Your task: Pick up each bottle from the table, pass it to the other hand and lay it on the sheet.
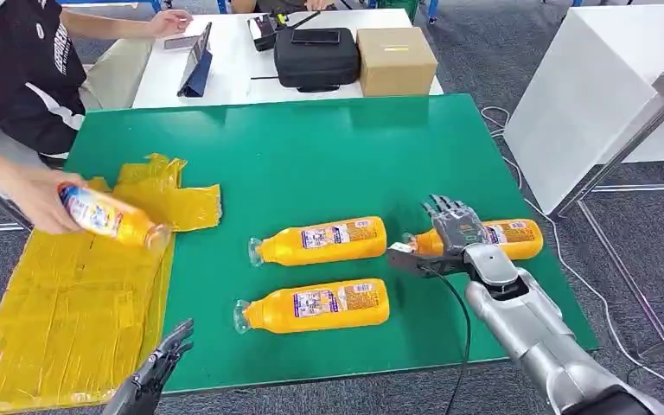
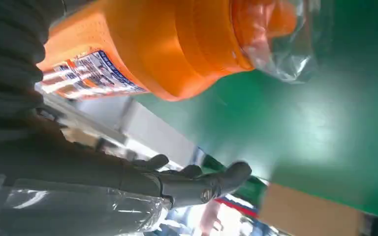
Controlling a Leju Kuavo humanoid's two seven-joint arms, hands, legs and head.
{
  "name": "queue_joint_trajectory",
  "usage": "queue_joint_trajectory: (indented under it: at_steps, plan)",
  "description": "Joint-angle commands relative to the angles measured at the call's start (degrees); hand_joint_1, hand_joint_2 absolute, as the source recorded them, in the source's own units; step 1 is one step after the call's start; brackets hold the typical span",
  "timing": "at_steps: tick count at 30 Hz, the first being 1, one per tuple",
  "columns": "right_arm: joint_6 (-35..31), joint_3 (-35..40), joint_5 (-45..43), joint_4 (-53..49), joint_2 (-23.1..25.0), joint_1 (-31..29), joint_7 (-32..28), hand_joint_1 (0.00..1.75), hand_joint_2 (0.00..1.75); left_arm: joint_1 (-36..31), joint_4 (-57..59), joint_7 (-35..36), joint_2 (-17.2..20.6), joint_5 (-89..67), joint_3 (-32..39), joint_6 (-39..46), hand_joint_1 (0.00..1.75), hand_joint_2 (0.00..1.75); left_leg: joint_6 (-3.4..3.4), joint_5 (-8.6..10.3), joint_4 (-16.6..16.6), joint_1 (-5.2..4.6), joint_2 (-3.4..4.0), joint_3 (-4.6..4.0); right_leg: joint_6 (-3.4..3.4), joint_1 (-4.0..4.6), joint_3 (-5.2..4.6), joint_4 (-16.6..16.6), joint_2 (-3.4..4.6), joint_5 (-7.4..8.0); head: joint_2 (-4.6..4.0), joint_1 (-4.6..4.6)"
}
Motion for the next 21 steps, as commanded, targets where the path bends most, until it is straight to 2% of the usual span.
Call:
queue_joint_trajectory:
  at_steps: [1,5,10,14,21]
  plan:
    - [0.51,0.33,2.33,15.05,4.56,-8.85,4.08,0.00,1.75,2.19,-0.38,2.19,-2.76,-0.82,2.78,0.88,0.00,1.75,-0.13,-0.05,-0.03,0.04,0.19,0.10,-0.05,0.02,0.02,-0.05,0.37,0.04,0.02,-0.04]
    - [0.51,0.33,2.33,15.05,4.56,-8.85,4.08,0.00,1.75,2.19,-0.38,2.19,-2.76,-0.82,2.78,0.88,0.00,1.75,-0.14,-0.04,-0.03,0.01,0.06,0.12,-0.06,-0.01,0.05,-0.05,0.27,0.01,0.02,-0.02]
    - [1.55,-1.48,4.76,19.88,3.97,-9.93,6.98,0.00,1.75,1.60,0.39,3.36,-2.73,-0.64,2.77,0.25,0.00,1.75,-0.09,-0.01,-0.01,0.00,0.00,0.04,-0.03,-0.01,0.00,-0.02,0.13,0.01,0.02,-0.02]
    - [0.90,-2.51,4.54,21.08,3.64,-9.53,6.71,0.00,1.75,1.16,0.90,3.31,-2.66,-0.39,2.66,0.10,0.00,1.75,-0.14,-0.02,-0.02,0.03,-0.14,0.10,-0.05,0.00,0.09,-0.08,0.09,0.00,0.02,-0.02]
    - [4.29,-6.95,0.69,22.04,3.02,-7.78,4.75,0.00,1.75,-0.06,3.08,3.84,-2.20,-0.10,1.81,-0.48,0.00,1.75,-0.08,0.02,-0.06,0.00,-0.18,0.10,-0.03,-0.02,0.08,-0.10,-0.02,0.01,0.00,-0.04]
